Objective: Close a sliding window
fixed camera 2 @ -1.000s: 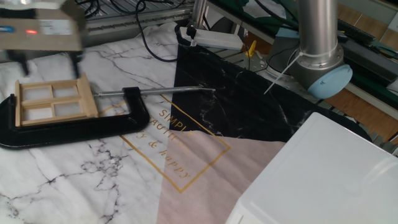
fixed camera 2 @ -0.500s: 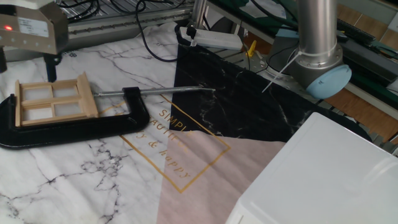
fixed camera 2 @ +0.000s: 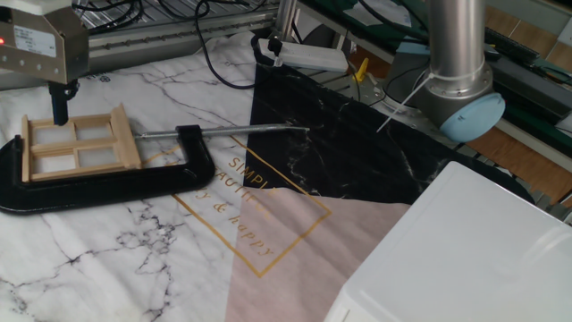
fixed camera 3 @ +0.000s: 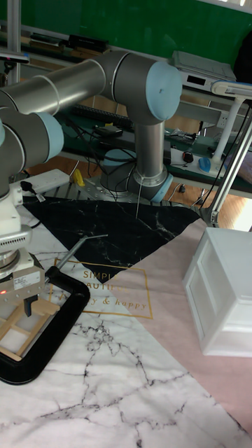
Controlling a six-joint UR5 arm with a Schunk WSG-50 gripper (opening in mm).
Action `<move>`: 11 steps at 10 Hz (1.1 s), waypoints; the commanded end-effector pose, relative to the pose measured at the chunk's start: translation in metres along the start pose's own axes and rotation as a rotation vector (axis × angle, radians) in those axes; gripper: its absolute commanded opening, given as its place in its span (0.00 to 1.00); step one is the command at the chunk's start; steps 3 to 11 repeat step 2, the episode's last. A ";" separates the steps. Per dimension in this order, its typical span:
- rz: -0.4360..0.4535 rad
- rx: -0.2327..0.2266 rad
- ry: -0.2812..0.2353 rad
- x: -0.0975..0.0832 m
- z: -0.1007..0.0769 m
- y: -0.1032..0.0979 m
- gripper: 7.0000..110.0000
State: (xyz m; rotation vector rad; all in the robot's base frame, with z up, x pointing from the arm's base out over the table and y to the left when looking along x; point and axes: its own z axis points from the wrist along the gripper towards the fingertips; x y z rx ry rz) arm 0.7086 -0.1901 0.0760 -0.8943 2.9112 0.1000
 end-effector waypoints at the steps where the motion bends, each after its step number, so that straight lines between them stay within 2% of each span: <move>1: 0.012 0.013 -0.014 -0.010 0.000 0.005 0.00; 11: 0.010 0.018 -0.009 -0.008 0.000 0.003 0.00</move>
